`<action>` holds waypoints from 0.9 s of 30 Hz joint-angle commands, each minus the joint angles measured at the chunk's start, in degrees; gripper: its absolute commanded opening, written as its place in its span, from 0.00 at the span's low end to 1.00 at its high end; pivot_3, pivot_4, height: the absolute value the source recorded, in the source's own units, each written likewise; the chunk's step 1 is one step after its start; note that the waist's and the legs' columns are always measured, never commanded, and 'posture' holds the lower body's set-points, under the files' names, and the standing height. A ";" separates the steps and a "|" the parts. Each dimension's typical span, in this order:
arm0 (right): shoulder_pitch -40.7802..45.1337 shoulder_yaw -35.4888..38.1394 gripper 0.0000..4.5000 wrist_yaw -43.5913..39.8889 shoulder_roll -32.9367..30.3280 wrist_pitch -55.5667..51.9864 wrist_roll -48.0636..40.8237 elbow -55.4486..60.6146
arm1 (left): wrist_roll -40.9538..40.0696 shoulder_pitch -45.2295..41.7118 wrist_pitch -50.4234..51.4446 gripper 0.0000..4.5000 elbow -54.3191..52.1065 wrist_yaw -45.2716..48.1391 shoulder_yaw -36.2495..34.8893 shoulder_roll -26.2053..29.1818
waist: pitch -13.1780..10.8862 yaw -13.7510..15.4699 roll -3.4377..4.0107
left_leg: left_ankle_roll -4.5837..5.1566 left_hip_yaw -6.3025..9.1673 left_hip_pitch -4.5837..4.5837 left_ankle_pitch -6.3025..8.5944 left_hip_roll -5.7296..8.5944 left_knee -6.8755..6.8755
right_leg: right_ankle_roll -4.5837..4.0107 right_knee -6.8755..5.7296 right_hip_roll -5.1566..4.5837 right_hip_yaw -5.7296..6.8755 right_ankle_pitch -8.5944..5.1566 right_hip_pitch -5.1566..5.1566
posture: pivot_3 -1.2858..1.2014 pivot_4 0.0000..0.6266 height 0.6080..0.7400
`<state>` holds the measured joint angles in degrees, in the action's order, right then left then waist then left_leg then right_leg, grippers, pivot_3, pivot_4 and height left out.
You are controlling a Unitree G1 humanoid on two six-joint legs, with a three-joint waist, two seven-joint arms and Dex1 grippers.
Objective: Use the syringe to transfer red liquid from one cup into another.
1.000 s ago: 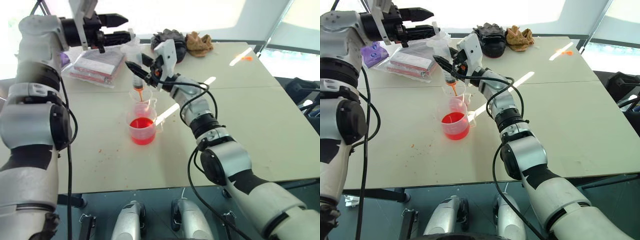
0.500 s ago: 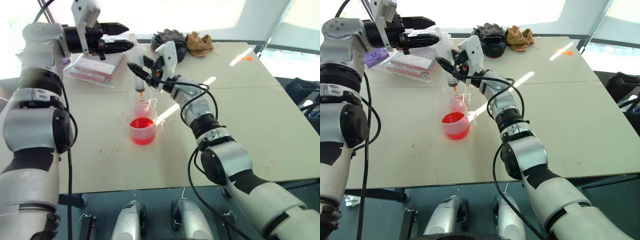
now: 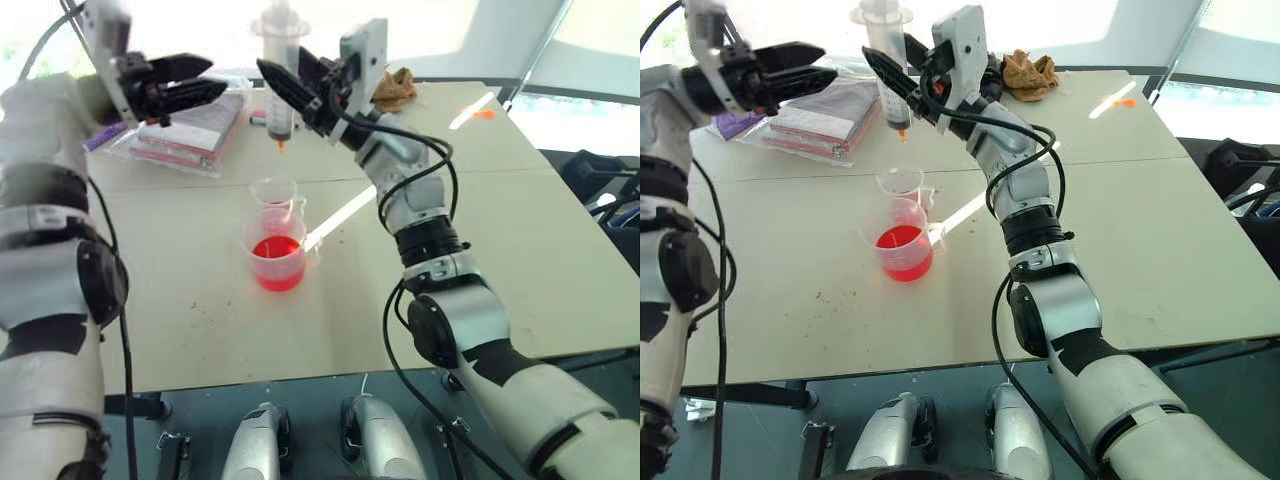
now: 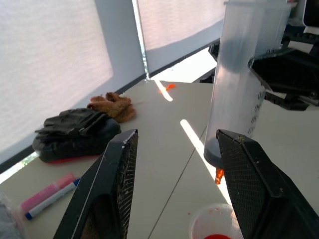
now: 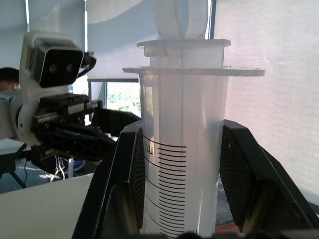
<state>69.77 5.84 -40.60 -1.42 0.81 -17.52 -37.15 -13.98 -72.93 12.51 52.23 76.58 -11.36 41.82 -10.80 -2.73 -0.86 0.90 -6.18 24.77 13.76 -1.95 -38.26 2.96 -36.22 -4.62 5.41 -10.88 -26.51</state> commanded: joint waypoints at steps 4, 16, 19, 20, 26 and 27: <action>2.23 2.10 0.35 1.48 -2.57 -3.71 -3.27 5.51 | -8.27 13.45 12.72 0.57 -25.18 -6.38 -5.98 3.52 | 0.00 0.32 -0.01 | -0.17 0.03 0.01 -0.10 0.01 -0.01 | 0.00 0.00 -0.03 0.00 0.00 0.04 | 0.52 0.24 1.00; 3.22 -4.12 0.35 -2.54 -32.60 -67.76 -8.59 16.11 | -25.85 43.41 35.99 0.57 -73.85 -27.50 -16.58 0.51 | 0.02 1.77 -0.01 | 0.13 0.09 -0.07 0.09 0.08 -0.02 | -0.05 0.17 -0.12 -0.17 -0.03 0.15 | 0.52 0.24 1.00; 1.75 -6.23 0.35 -0.16 -33.80 -78.06 -6.94 10.23 | -28.87 46.76 38.40 0.57 -80.64 -32.50 -15.69 -1.63 | 0.02 1.48 -0.01 | 0.10 0.01 -0.34 0.08 0.05 0.04 | -0.14 0.11 -0.04 -0.26 -0.08 0.26 | 0.52 0.24 1.00; 1.34 -6.06 0.35 0.59 -33.47 -80.54 -6.74 7.93 | -30.54 47.57 39.53 0.57 -81.96 -34.09 -15.81 -2.51 | 0.02 1.55 -0.02 | 0.08 0.00 -0.35 0.07 0.04 0.04 | -0.15 0.10 -0.01 -0.27 -0.08 0.26 | 0.52 0.24 1.00; 0.06 0.26 0.35 10.95 -26.67 -83.31 -3.64 -3.42 | -33.45 52.99 39.75 0.57 -85.00 -38.30 -15.19 -3.60 | 0.02 1.67 -0.01 | 0.06 -0.10 -0.33 0.05 0.06 0.03 | -0.14 0.07 0.06 -0.31 -0.07 0.19 | 0.52 0.24 1.00; -0.71 0.17 0.35 11.73 -25.67 -82.83 -3.26 -3.81 | -33.62 53.50 39.58 0.57 -85.37 -39.00 -14.83 -3.80 | 0.02 1.73 -0.02 | 0.06 -0.09 -0.33 0.05 0.06 0.03 | -0.13 0.07 0.08 -0.31 -0.07 0.19 | 0.52 0.24 1.00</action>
<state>69.26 4.32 -31.01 -28.29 -83.18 -21.26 -40.73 -46.54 -19.59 53.10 -30.69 39.00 -25.75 38.05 -10.78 -1.00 -0.88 0.96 -6.26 24.44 13.81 -1.89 -38.23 2.83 -36.14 -4.54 5.10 -10.95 -26.30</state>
